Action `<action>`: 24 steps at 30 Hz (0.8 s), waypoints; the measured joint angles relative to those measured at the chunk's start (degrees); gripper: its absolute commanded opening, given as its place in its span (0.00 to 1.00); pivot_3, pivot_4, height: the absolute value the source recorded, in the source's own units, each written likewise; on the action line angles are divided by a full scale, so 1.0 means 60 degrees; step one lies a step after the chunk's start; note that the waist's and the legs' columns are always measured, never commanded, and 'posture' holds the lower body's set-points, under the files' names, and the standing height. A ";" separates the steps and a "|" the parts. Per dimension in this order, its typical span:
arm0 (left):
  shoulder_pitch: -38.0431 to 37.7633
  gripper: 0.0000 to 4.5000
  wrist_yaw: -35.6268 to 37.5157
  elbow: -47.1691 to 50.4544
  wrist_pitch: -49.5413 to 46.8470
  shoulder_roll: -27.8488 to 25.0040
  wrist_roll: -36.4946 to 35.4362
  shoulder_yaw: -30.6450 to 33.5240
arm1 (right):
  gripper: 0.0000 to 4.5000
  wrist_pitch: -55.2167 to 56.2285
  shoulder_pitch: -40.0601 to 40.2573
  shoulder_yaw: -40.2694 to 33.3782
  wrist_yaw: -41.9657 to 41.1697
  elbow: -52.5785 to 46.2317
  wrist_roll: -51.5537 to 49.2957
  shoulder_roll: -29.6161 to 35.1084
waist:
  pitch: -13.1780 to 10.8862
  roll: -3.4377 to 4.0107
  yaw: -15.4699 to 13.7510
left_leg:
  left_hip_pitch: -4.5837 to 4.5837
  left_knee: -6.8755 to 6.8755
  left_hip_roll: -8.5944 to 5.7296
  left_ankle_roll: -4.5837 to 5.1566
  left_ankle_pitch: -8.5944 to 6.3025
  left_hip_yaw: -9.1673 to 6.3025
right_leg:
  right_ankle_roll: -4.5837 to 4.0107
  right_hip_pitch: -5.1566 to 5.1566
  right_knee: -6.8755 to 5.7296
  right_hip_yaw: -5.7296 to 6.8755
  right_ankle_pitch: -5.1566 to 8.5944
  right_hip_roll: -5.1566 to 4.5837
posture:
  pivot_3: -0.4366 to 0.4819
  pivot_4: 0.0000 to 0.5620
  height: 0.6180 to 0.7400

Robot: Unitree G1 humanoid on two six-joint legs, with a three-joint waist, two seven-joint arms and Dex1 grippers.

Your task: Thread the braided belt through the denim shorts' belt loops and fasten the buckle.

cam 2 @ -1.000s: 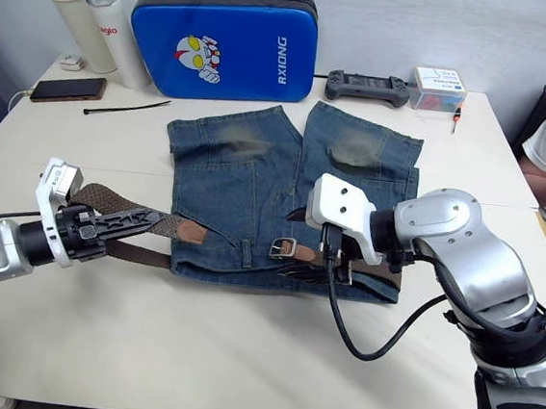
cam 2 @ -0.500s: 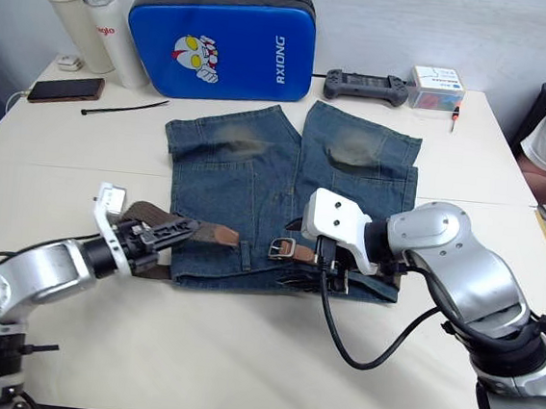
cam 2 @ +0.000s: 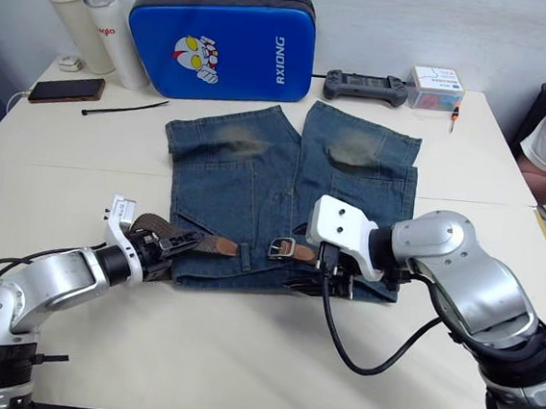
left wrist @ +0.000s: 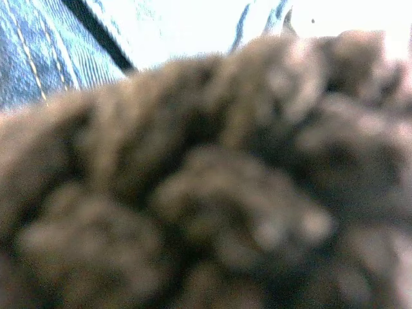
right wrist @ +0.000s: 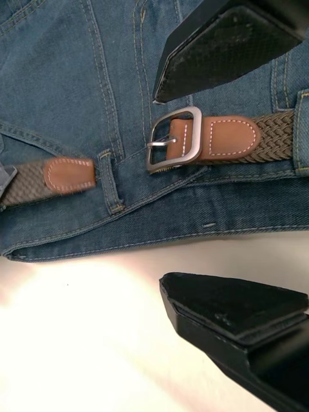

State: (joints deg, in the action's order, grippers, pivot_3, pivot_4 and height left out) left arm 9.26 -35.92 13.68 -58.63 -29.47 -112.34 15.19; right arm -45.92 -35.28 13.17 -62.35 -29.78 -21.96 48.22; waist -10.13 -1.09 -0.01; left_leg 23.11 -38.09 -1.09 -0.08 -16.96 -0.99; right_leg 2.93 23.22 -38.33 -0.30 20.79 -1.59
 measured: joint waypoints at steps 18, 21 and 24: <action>-0.0322 0.00 -0.1287 0.0238 0.1665 0.1939 -0.0004 -0.1326 | 0.99 -0.0546 -0.0097 -0.0152 0.0118 0.0040 -0.0379 0.0294 | 0.0000 0.0003 -0.0045 | -0.0060 -0.0006 -0.0001 0.0011 -0.0005 -0.0003 | 0.0001 -0.0089 0.0028 0.0010 0.0000 0.0001 | 0.48 0.27 1.00; 0.0023 0.00 -0.1254 -0.0037 0.1673 0.1917 0.0001 -0.1848 | 0.99 -0.0805 -0.0358 -0.0313 0.0146 0.0012 -0.0569 0.0305 | -0.0003 0.0007 -0.0142 | -0.0123 0.0009 -0.0002 0.0025 -0.0013 -0.0004 | 0.0007 -0.0160 0.0063 0.0011 -0.0003 0.0001 | 0.48 0.27 1.00; 0.0461 0.00 -0.0989 -0.0397 0.1544 0.1748 0.0140 -0.2280 | 0.99 -0.1033 -0.0418 -0.0389 0.0216 -0.0051 -0.0697 0.0363 | -0.0003 0.0007 -0.0247 | -0.0126 0.0008 -0.0004 0.0029 -0.0016 -0.0005 | 0.0011 -0.0167 0.0075 0.0011 -0.0006 -0.0001 | 0.48 0.27 1.00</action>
State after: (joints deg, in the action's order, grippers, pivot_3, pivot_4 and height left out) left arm 12.03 -41.86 11.30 -49.37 -18.99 -111.50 1.51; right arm -52.11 -37.79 10.83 -61.06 -30.09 -26.14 50.39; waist -10.14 -1.05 -1.50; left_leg 22.36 -38.04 -1.12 0.09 -17.06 -1.02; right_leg 3.00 22.22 -37.88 -0.24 20.76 -1.59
